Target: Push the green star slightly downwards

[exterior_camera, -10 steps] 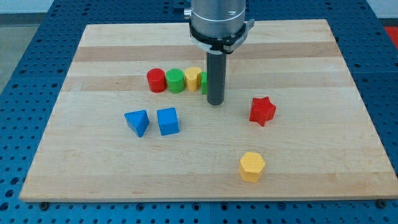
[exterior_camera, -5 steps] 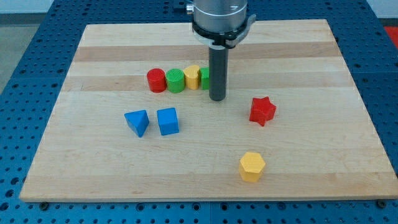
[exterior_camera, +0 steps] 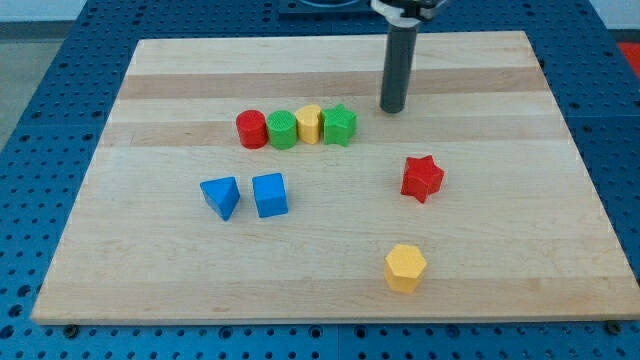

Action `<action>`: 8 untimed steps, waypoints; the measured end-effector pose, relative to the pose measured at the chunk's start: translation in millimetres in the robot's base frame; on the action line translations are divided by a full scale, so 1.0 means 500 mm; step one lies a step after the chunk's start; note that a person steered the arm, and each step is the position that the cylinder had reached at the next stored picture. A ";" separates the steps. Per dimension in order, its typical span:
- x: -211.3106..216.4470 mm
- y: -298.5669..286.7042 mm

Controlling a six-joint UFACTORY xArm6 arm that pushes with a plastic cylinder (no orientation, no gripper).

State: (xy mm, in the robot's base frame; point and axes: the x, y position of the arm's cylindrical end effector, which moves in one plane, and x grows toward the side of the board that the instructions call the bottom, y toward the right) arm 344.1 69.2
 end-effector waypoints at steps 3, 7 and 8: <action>0.000 -0.087; 0.000 -0.134; 0.000 -0.140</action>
State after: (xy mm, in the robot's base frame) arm 344.1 -0.9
